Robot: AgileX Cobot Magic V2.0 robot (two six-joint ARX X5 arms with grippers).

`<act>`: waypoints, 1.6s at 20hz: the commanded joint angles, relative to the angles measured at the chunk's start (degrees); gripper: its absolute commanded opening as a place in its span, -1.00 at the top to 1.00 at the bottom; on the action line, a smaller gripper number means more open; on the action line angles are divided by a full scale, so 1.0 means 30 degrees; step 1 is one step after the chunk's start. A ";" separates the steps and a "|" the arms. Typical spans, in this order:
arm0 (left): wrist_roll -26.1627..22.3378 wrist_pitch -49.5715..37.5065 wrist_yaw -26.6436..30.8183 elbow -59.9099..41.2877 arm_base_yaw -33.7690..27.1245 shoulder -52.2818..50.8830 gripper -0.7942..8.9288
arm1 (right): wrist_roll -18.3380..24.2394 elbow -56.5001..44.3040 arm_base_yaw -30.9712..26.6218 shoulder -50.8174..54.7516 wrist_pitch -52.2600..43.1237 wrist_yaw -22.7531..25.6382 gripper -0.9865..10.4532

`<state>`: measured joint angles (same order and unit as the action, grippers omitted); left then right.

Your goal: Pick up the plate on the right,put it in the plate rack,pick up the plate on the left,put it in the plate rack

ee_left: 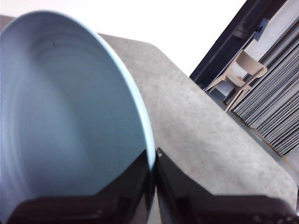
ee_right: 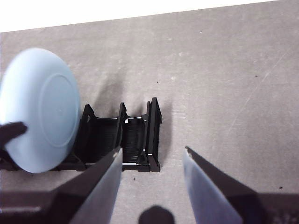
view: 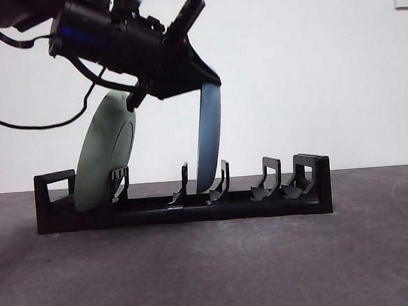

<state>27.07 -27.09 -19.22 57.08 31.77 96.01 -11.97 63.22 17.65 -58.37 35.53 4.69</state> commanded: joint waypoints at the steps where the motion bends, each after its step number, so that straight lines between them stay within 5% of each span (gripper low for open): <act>1: -0.0131 0.0466 -0.0007 0.0124 -0.0015 0.0554 0.85 | 0.0160 -0.0007 0.0007 -0.0044 -0.0117 0.0051 0.45; 5: -0.0546 0.1727 0.0896 0.0124 0.0022 0.0568 0.81 | 0.0160 -0.0007 0.0007 -0.0044 -0.0102 0.0051 0.45; 8: -0.0546 0.1741 0.0189 0.0124 0.0168 0.0554 0.33 | 0.0160 -0.0007 0.0007 -0.0044 0.0168 0.0044 0.45; 11: -0.0612 0.1719 -0.1435 0.0131 0.0670 0.0095 0.31 | 0.0372 -0.0007 0.0007 -0.0044 0.0605 0.0029 0.45; 14: -0.3526 0.3432 -0.1639 0.0124 0.1734 -0.1872 0.31 | 0.1938 -0.0007 0.0015 -0.0044 0.1341 -0.0087 0.45; 16: -0.7089 0.6280 0.0641 0.0131 0.2892 -0.3978 0.31 | 0.3002 -0.0007 0.0015 -0.0044 0.1843 -0.0095 0.45; 18: -1.0010 0.9238 0.4889 0.0131 0.4116 -0.6266 0.31 | 0.3300 -0.0007 0.0015 -0.0036 0.2361 -0.0095 0.45; 21: -1.0979 1.2932 1.0251 0.0131 0.5085 -0.9449 0.33 | 0.3388 -0.0015 0.0022 0.0066 0.2783 -0.0095 0.45; 24: -1.0979 1.6735 1.1737 0.0131 0.4758 -1.1978 0.85 | 0.3388 -0.0117 0.0073 0.0736 0.2841 -0.0087 0.78; 29: -1.0754 2.1165 1.2480 0.0000 0.2856 -1.5453 0.85 | 0.3235 -0.2754 0.0153 0.4473 0.0532 -0.0080 0.85; 32: -1.0375 2.0997 1.2480 -0.1268 0.2484 -1.8047 0.85 | 0.3067 -0.5843 0.0415 0.8174 -0.1639 -0.0080 0.85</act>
<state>-4.67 35.86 18.37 53.78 39.46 41.82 -2.28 46.26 18.81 -34.17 30.96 4.51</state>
